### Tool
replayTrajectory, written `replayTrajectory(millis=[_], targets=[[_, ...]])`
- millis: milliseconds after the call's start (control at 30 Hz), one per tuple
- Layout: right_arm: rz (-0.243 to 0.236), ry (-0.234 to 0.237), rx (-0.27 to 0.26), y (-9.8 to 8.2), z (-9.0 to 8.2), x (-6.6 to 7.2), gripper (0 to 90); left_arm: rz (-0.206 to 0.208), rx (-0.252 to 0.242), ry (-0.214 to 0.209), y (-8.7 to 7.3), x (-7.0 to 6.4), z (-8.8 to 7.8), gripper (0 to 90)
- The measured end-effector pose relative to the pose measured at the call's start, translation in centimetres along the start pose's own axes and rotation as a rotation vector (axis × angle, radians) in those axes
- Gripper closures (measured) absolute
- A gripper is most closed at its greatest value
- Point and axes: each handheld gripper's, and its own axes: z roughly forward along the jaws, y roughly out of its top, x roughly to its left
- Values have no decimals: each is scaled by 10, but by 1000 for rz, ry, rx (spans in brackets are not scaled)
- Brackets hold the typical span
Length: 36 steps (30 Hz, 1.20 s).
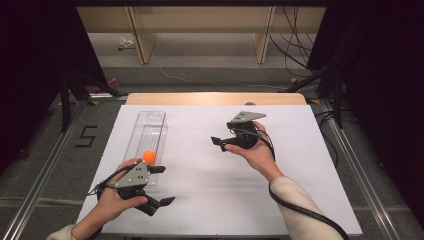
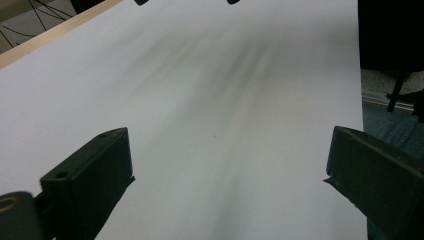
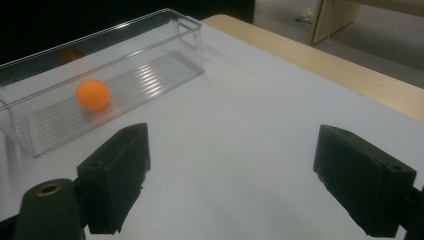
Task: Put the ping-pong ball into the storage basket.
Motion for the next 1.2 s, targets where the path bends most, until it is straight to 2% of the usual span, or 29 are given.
replayTrajectory(millis=[667,1200], targets=[[35,-48,-26,-18,-34,-16,162,0,1,1,0,0,0,41],[64,-88,-48,-31,-63,-22,162,-1,1,2,0,0,0,41]])
